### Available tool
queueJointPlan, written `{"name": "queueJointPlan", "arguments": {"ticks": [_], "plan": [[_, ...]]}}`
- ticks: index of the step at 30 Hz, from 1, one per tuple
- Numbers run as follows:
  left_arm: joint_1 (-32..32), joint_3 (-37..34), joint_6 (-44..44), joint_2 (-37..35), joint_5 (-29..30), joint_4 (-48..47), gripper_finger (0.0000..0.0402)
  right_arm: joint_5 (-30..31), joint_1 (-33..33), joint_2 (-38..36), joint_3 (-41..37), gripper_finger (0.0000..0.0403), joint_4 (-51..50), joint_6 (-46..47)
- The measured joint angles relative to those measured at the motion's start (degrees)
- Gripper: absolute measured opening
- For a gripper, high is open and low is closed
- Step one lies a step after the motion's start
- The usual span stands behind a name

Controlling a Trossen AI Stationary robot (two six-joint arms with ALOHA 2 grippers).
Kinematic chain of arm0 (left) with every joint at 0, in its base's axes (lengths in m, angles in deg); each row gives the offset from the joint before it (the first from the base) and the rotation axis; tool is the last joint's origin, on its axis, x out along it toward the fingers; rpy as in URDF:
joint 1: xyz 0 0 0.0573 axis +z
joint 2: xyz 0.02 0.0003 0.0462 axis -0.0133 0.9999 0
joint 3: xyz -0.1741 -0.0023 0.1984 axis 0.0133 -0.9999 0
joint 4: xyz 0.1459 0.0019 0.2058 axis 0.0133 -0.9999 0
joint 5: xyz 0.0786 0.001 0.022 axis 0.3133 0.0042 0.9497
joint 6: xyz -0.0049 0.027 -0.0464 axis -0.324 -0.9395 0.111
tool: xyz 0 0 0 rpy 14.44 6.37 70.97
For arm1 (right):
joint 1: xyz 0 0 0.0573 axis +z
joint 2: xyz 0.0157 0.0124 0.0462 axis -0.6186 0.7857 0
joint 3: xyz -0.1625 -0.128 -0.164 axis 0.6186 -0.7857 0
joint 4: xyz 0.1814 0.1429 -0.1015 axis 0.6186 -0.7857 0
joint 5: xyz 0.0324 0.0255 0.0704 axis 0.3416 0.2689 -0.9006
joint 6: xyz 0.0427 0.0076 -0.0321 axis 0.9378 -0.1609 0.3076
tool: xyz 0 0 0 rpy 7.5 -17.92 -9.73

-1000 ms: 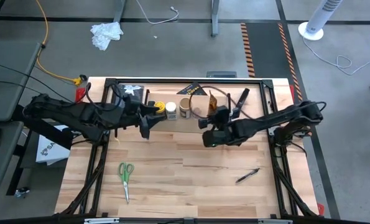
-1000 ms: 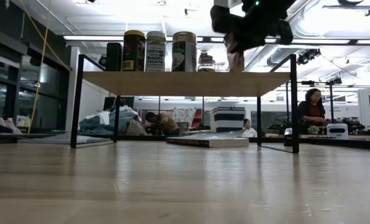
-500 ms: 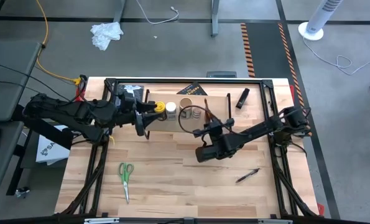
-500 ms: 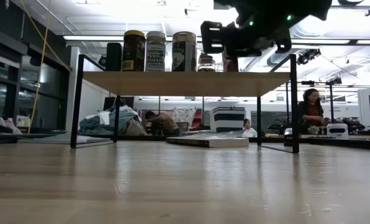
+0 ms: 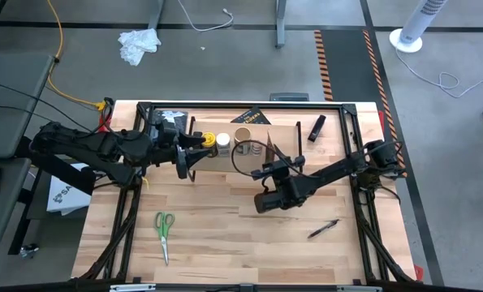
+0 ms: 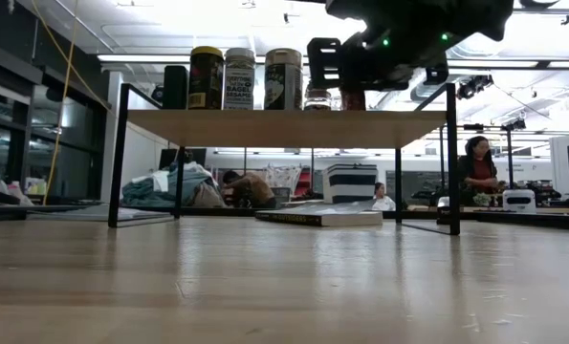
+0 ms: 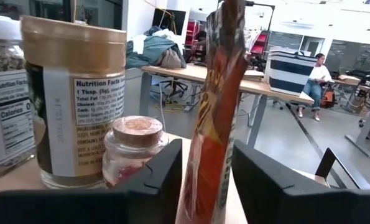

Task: Shelf spices
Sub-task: Put the orange seasoning pack on the shelf

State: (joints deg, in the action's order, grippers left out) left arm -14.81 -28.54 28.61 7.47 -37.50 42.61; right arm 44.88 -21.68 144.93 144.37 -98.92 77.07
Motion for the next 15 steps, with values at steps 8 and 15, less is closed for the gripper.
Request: {"name": "queueJointPlan", "arguments": {"ticks": [8, 15], "plan": [[0.0, 0.0, 0.0, 0.0, -0.1, 0.1, 0.0257, 0.0, 0.9, 0.0, 1.4, 0.0171, -0.6, -3.1], [0.3, 0.0, -0.3, -0.3, 0.9, -0.3, 0.0257, -0.6, 1.3, 0.0, 3.8, 0.0228, -1.7, -12.4]]}}
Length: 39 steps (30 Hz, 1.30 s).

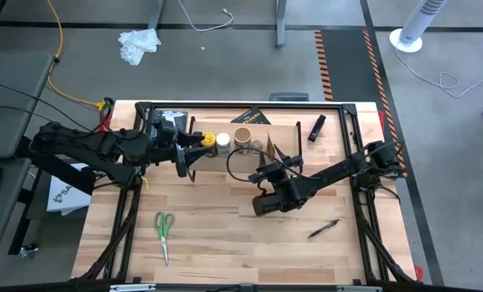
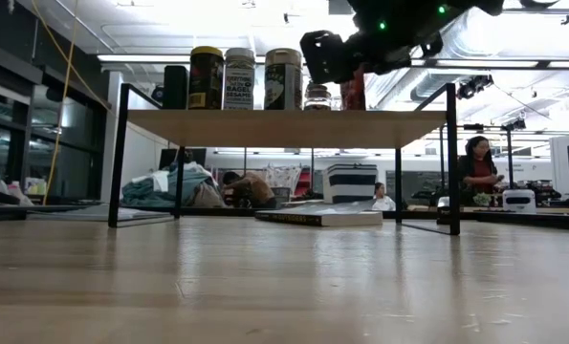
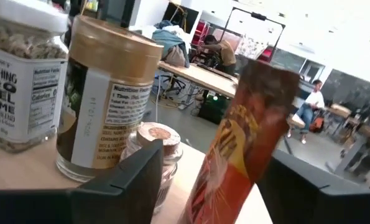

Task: Shelf spices
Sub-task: Put the orange seasoning pack on the shelf, then return to Home Position

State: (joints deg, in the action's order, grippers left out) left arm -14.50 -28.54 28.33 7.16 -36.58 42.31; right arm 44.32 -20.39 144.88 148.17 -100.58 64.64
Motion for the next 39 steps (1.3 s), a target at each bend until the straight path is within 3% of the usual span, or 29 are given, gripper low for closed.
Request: {"name": "queueJointPlan", "arguments": {"ticks": [7, 13, 22, 26, 29, 32, 34, 37, 39], "plan": [[0.9, 0.0, -0.6, -2.5, 0.0, -0.2, 0.0257, -1.3, 0.0, 0.0, 3.4, 0.0244, -4.7, -7.2], [1.0, 0.0, -0.6, -5.4, 0.7, -2.0, 0.0257, -2.9, 1.4, 0.0, 10.2, 0.0244, -17.2, -6.2], [1.0, 0.0, -1.3, -9.5, -0.9, -6.3, 0.0257, -8.1, 7.9, 0.0, 28.0, 0.0244, -52.6, 17.1], [1.0, 0.0, -5.3, -12.5, -2.5, -7.1, 0.0257, -12.9, 11.0, -2.8, 35.2, 0.0244, -50.6, 20.2], [0.9, -0.2, -8.0, -15.2, 0.7, -9.3, 0.0249, -13.9, 12.7, -5.6, 40.3, 0.0243, -52.7, 25.1], [1.1, -2.8, -12.9, -18.1, 2.8, -7.9, 0.0203, -15.3, 12.9, -8.5, 42.5, 0.0213, -52.7, 25.1], [1.8, -6.6, -16.2, -20.3, 3.0, -2.8, 0.0142, -16.3, 12.0, -10.9, 42.8, 0.0155, -52.6, 23.3], [3.6, -13.9, -18.8, -23.9, 1.2, 6.3, 0.0033, -17.7, 10.6, -15.4, 41.5, 0.0036, -52.7, 18.2], [5.1, -19.2, -18.8, -26.9, -0.9, 12.2, 0.0016, -18.9, 9.6, -19.0, 39.5, 0.0019, -52.6, 15.9]]}}
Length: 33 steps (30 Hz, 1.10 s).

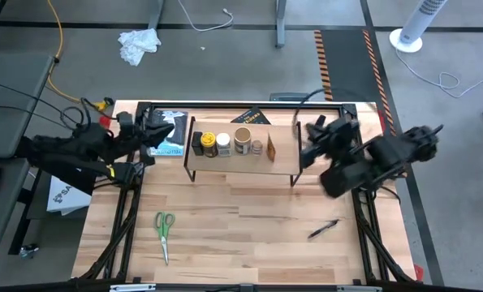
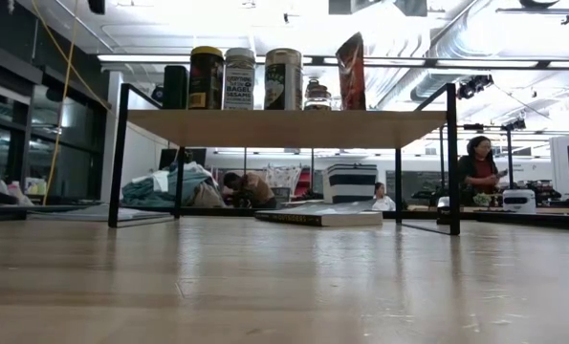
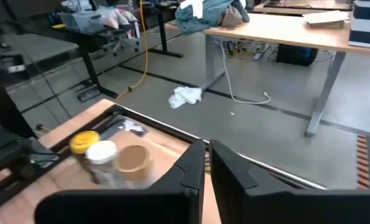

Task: Shelf spices
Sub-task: Return to Home Position

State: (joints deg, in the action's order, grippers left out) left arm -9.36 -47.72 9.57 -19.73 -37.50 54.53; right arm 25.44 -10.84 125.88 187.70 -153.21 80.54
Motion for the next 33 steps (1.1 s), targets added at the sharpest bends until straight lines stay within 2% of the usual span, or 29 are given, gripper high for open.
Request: {"name": "queueJointPlan", "arguments": {"ticks": [6, 10, 12, 17, 21, 24, 28, 33], "plan": [[6.9, -13.7, 0.5, -7.0, -9.8, 17.0, 0.0003, -0.1, 1.2, -15.7, -11.7, 0.0005, 0.1, -2.2], [10.8, -17.7, 0.1, -7.5, -13.5, 19.4, 0.0001, -0.2, 2.8, -28.4, -24.2, 0.0001, 7.1, -3.1], [11.9, -19.7, 0.0, -6.9, -13.9, 18.1, 0.0001, -0.5, 3.4, -34.7, -31.5, 0.0001, 16.0, -7.6], [12.8, -25.5, -1.4, -6.5, -14.5, 17.9, 0.0001, -5.5, 2.1, -46.6, -51.0, 0.0, 47.5, -28.2], [12.7, -29.2, -1.0, -7.0, -14.9, 18.1, 0.0001, -12.3, -2.5, -52.6, -64.8, 0.0, 72.3, -42.9], [12.7, -31.1, -1.5, -8.4, -17.2, 18.5, 0.0, -16.7, -8.0, -55.5, -72.1, 0.0, 85.0, -50.3], [12.7, -33.2, -0.4, -10.9, -21.2, 17.8, 0.0, -28.8, -17.5, -57.2, -79.4, 0.0, 92.0, -49.2], [12.7, -36.1, -0.6, -14.6, -25.7, 18.2, 0.0, -42.1, -28.0, -55.1, -83.3, 0.0, 96.9, -49.7]]}}
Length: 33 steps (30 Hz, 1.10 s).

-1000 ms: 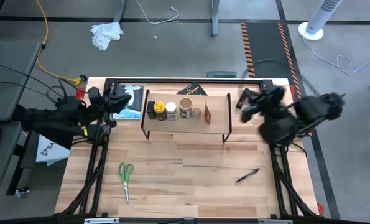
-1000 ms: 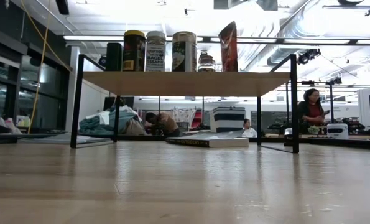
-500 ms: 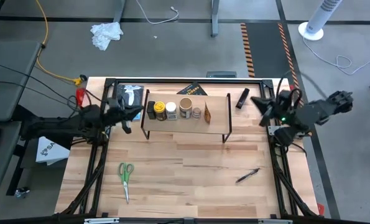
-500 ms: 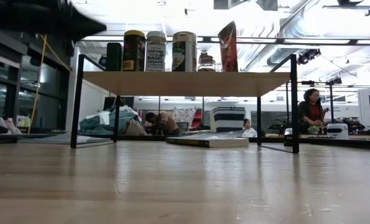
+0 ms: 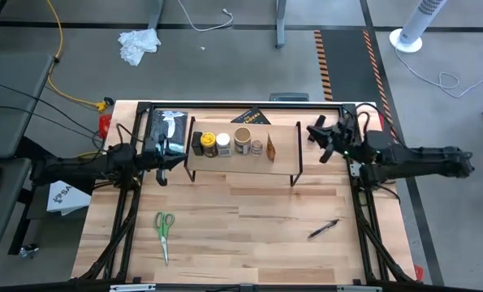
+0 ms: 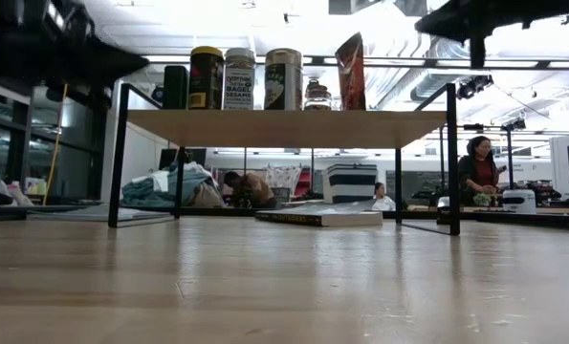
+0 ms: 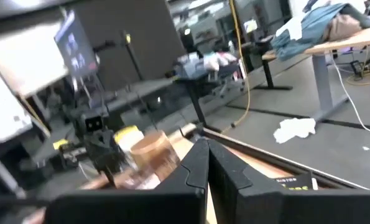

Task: Shelf spices
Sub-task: Return to Home Position

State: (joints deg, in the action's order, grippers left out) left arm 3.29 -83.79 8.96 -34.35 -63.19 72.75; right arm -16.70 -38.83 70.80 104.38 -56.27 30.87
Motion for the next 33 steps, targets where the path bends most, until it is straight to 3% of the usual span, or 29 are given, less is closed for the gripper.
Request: {"name": "queueJointPlan", "arguments": {"ticks": [6, 10, 21, 25, 31, 33], "plan": [[0.0, -5.2, 1.7, -3.0, -1.3, -0.4, 0.0, -13.8, -9.1, 3.8, -0.3, 0.0, 0.1, -3.2], [0.0, -5.1, -0.1, -3.3, -1.4, -1.2, 0.0, -19.4, -11.7, 5.3, -0.3, 0.0, -2.4, -6.5], [0.1, -5.1, -1.3, -3.2, 0.0, -1.3, 0.0, -23.3, -11.7, 4.8, -3.1, 0.0, -8.0, -10.2], [0.1, -5.2, -0.8, -3.2, 2.3, -0.9, 0.0, -25.0, -10.2, 0.6, -12.3, 0.0, 3.0, -6.5], [0.1, -5.3, -0.8, -3.2, 2.5, 3.6, 0.0, -25.9, -6.3, -3.4, -26.9, 0.0, 31.3, -5.1], [0.1, -5.3, -0.8, -3.2, 2.3, 4.5, 0.0, -25.9, -4.9, -3.5, -27.8, 0.0, 31.8, -7.0]]}}
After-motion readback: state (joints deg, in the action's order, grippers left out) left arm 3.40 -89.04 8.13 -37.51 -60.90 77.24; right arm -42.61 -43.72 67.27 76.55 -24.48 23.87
